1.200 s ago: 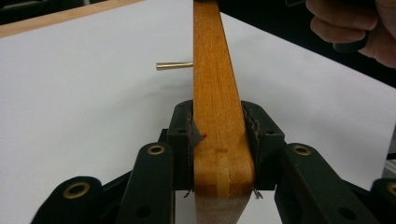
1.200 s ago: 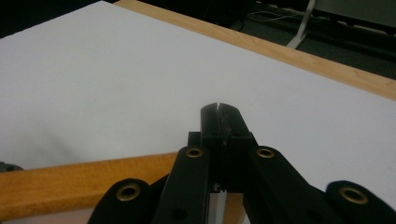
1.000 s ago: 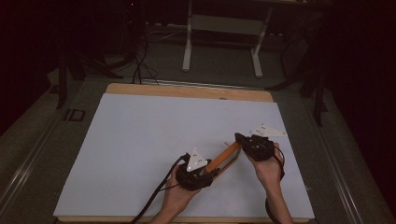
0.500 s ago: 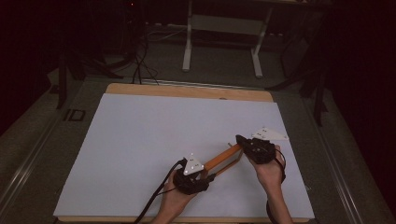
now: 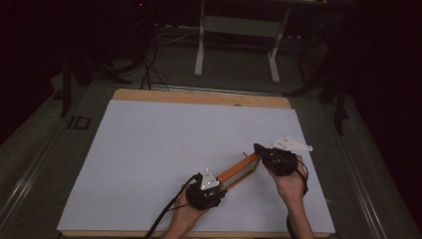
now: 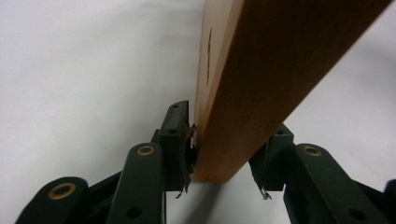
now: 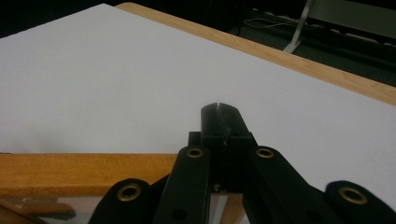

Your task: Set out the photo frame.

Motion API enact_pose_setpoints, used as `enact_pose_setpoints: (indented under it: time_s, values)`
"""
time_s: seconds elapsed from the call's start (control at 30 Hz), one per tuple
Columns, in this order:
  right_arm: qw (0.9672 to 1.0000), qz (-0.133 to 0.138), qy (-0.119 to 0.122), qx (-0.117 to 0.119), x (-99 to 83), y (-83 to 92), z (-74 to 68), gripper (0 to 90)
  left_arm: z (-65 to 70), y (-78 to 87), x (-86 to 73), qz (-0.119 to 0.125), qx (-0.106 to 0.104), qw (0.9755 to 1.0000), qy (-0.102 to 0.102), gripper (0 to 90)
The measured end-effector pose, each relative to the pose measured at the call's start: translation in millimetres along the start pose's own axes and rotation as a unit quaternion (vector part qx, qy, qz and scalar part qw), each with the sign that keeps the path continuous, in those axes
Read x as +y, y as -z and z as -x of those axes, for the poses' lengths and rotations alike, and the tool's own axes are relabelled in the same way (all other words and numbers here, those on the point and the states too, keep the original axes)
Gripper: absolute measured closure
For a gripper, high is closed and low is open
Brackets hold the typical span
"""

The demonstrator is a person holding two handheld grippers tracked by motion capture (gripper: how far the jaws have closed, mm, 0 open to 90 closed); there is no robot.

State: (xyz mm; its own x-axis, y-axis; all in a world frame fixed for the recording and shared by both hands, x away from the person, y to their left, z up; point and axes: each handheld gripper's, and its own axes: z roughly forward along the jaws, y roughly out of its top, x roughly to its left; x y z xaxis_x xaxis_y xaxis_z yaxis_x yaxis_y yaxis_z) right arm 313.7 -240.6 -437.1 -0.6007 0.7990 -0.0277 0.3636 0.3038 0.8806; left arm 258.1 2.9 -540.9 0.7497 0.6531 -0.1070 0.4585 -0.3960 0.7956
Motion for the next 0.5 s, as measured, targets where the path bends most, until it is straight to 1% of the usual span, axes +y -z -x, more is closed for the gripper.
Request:
enact_pose_setpoints:
  time_s: [0.23, 0.33, 0.43, 0.5]
  values:
    - [1.0, 0.001, -0.001, -0.002, -0.7, 2.6, 2.3, 90.0, -0.5, -4.0, -0.5, 0.0, 0.0, 1.0, 0.0, 64.9]
    - [1.0, 0.001, -0.002, -0.001, -1.1, 2.9, 3.0, 90.0, -0.3, -4.0, -0.3, 0.0, 0.002, 1.0, -0.004, 65.9]
    - [1.0, 0.0, -0.001, -0.001, -1.5, 2.5, 3.0, 90.0, 0.7, -3.7, -0.1, 0.0, 0.009, 0.9999, -0.015, 67.5]
    - [1.0, -0.001, -0.001, 0.0, -1.6, 2.2, 3.0, 90.0, 0.5, -3.6, 0.3, -0.001, 0.008, 0.9998, -0.017, 68.3]
